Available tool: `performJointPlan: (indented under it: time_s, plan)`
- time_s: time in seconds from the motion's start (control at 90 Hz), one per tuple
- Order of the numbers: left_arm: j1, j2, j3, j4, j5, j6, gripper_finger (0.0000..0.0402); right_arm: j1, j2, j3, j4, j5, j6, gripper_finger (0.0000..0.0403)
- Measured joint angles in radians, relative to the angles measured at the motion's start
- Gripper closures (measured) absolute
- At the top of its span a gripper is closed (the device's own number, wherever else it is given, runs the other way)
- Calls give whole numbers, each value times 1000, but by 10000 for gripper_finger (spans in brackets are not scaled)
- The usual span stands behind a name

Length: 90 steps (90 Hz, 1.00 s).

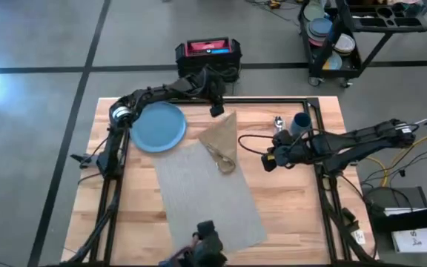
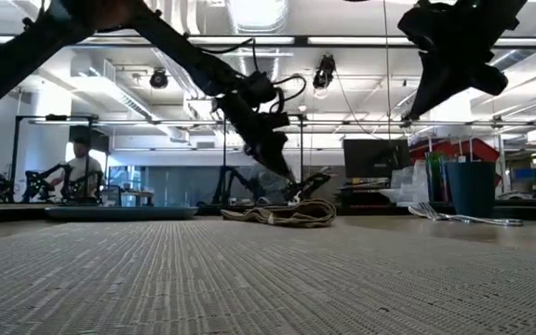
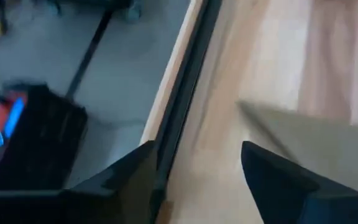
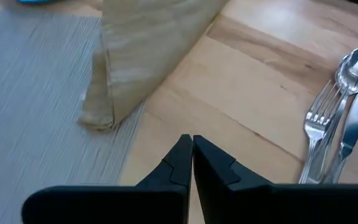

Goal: Set table place
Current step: Fold the brown table napkin

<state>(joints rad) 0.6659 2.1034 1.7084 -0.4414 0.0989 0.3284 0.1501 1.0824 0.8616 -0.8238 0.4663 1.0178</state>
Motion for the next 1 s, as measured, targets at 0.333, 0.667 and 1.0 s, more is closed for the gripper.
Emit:
performJointPlan:
  time_s: [0.333,0.667,1.0]
  plan:
    - [10,-109,-21,-656,357,-12,334,1,0,0,61,-83,-52,403]
    - [-190,-208,-266,-230,84,49,401,-104,167,0,427,-115,-169,403]
    - [-96,-186,-427,-151,87,154,401,-238,501,-1,920,-331,-95,403]
